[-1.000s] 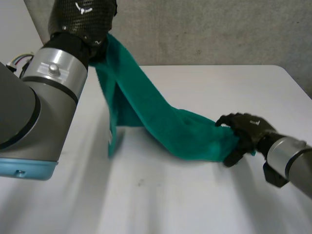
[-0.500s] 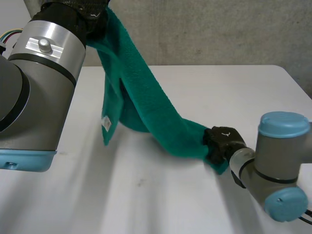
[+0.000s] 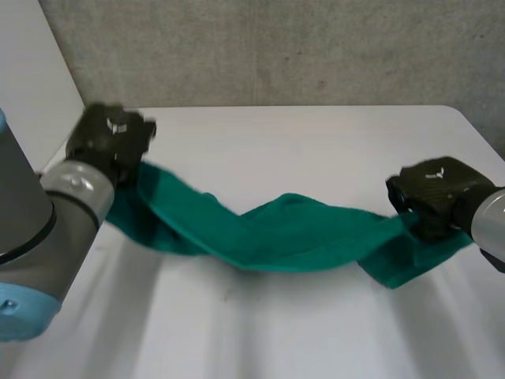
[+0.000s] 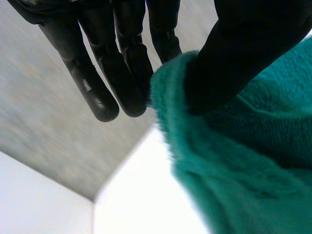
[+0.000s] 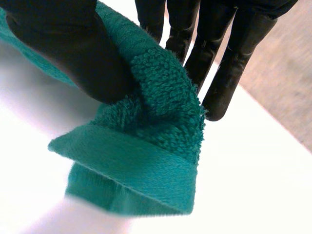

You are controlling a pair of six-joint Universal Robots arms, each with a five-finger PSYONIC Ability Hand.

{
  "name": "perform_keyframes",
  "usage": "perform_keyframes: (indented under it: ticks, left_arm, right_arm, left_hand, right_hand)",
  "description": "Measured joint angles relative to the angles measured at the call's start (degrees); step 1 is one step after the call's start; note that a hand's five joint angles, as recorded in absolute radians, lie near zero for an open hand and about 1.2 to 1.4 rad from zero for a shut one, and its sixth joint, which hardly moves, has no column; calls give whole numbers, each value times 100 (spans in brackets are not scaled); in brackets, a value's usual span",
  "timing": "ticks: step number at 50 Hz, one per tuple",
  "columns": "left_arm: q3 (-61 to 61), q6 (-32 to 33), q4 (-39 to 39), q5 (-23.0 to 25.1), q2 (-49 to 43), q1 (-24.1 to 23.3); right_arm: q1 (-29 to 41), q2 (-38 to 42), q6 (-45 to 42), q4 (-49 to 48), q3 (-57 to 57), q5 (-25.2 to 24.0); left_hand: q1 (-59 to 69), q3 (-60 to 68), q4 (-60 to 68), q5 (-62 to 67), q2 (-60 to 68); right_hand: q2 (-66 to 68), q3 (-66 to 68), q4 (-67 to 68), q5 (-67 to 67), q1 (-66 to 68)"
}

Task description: Fold the towel.

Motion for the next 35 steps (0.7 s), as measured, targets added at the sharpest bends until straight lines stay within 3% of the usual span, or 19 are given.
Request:
perform_keyframes:
  ticks: [10,16,19,23,27,28,33,35]
  left_arm:
    - [-123,54,-508,492,-927,520]
    - [722,310,-493,621,-1854,635]
    - [1834,624,-371,638,-2285,634]
    - [3041,877,41,621,-2462,620]
    - [4224,1015,949,563,-2365,609]
    - [4483,1024,1281,536,-2284,607]
    - [4703,893,1947,440,-2022,605]
    - [4495,737,2040,414,-1931,618]
  right_arm:
    - [-91,1064,-710,630,-682,75]
    - [-11,1939,-639,593,-1550,152]
    - [107,2392,-428,529,-2675,315]
    - [233,2765,-129,420,-4010,518]
    - [336,3078,226,202,-5336,724]
    - [347,3070,569,-229,-5935,821]
    - [331,2803,1145,-1084,-6267,894]
    - [307,2405,1454,-1627,-5873,868]
  left_hand:
    - [0,0,0,0,1]
    - [0,0,0,0,2]
    - [0,2,0,0,2]
    - [0,3,1,0,2]
    - [0,3,2,0,3]
    - [0,4,2,0,3]
    - [0,3,2,0,3]
    - [0,4,2,0,3]
  right_hand:
    - [0,0,0,0,0]
    - [0,0,0,0,0]
    - [0,0,1,0,0]
    - [0,0,1,0,0]
    - [0,0,1,0,0]
    - [0,0,1,0,0]
    - [0,0,1,1,0]
    - [0,0,1,38,0]
